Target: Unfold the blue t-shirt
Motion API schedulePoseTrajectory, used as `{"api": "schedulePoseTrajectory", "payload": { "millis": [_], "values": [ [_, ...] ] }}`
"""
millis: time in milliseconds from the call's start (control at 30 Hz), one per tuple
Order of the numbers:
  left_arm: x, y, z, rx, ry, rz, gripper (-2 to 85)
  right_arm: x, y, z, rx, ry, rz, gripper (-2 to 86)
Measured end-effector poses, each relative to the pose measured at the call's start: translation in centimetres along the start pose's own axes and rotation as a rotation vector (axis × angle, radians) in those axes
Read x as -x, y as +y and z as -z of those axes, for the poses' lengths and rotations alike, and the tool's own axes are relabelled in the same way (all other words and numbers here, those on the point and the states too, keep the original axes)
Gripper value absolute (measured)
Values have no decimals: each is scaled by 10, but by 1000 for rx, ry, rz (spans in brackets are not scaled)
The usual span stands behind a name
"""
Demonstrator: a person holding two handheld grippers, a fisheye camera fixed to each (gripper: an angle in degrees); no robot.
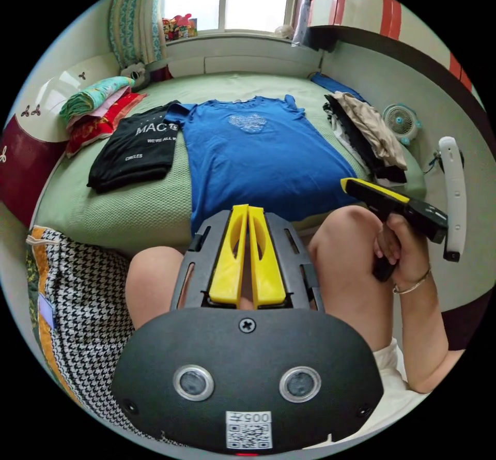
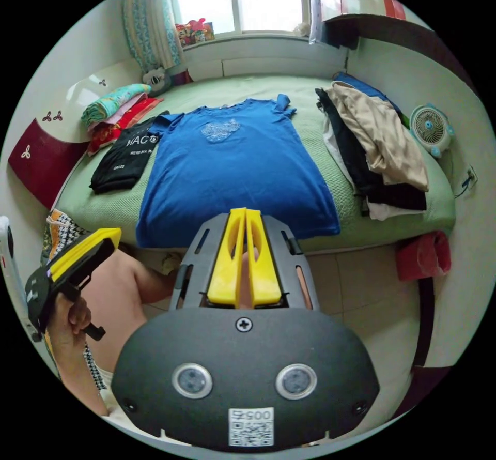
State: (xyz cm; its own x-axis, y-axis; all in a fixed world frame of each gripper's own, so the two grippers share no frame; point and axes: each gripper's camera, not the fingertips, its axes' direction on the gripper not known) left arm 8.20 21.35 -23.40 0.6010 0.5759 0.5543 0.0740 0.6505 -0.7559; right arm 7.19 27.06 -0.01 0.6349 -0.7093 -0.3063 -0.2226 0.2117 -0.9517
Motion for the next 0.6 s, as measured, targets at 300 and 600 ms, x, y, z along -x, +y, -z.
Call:
{"api": "schedulePoseTrajectory", "payload": {
  "millis": [300,600],
  "values": [
    [-9,13,-9,50,11,0,-7,11,7,3,-3,-10,30,-10],
    [-22,21,-18,72,28,-28,-7,18,10,5,6,19,52,-10]
  ]
}}
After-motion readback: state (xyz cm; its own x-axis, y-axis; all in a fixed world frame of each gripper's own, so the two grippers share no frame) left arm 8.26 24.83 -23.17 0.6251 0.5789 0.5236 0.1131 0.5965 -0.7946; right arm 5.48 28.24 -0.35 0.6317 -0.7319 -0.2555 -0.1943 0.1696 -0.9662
